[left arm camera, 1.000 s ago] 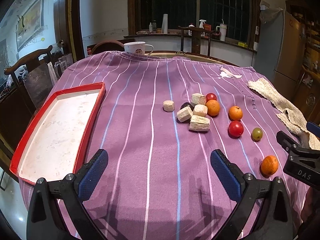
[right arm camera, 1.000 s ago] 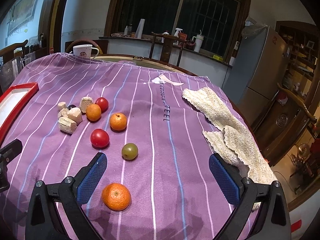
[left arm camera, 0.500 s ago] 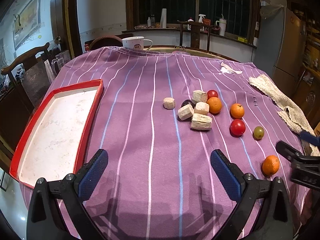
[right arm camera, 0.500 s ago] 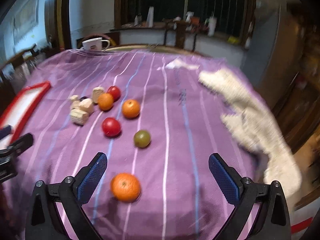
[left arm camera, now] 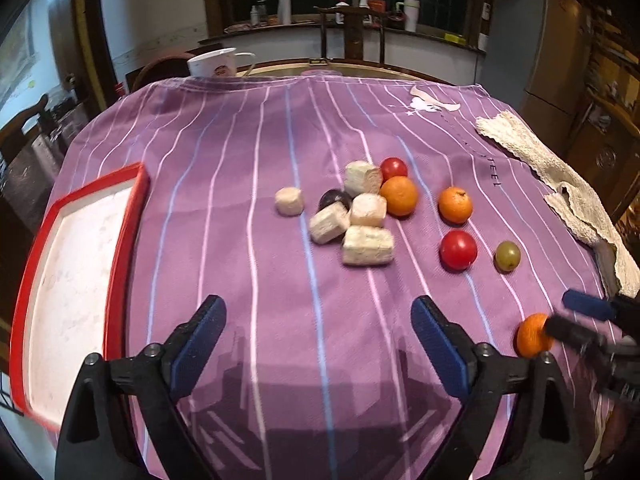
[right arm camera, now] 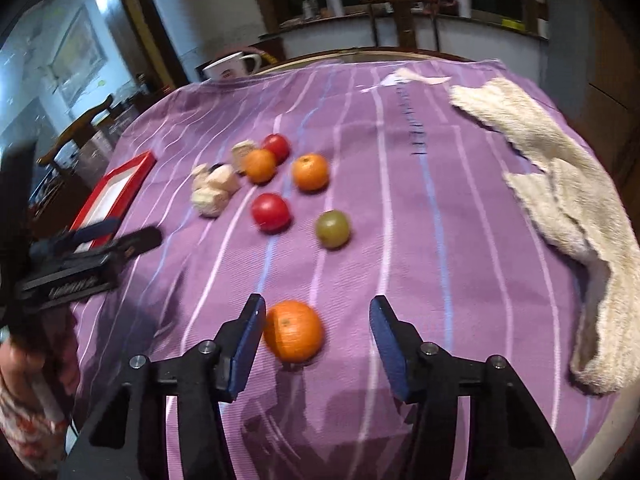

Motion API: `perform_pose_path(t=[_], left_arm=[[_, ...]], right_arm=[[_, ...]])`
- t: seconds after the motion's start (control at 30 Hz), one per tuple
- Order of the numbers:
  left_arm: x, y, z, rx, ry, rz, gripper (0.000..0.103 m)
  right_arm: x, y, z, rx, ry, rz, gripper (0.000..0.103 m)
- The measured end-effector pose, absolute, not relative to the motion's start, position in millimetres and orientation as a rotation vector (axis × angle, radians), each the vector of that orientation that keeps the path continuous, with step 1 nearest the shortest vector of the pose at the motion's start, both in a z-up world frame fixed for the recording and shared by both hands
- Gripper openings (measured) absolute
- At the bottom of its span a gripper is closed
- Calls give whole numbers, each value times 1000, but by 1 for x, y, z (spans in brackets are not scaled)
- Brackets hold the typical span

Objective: Organize fruits
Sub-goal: 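Grasp the large cream wooden block with left tool while right tool grasps the tangerine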

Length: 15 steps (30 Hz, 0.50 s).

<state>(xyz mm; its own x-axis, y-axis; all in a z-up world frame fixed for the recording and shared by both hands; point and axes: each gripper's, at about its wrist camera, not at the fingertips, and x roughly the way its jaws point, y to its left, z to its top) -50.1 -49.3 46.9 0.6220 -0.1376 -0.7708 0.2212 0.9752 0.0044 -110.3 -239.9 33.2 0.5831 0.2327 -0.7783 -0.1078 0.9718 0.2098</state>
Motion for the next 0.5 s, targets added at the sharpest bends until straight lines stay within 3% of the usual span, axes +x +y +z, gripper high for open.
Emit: perform_pose_path(t=[0.4,0.5], left_arm=[[2,-77,21,111,920,-263,91],[6,-79,15,112,941,-263,78]], right_arm=[[-96,-225,15,110,972,216,44],[-96,-223,14,108,969,219,42]])
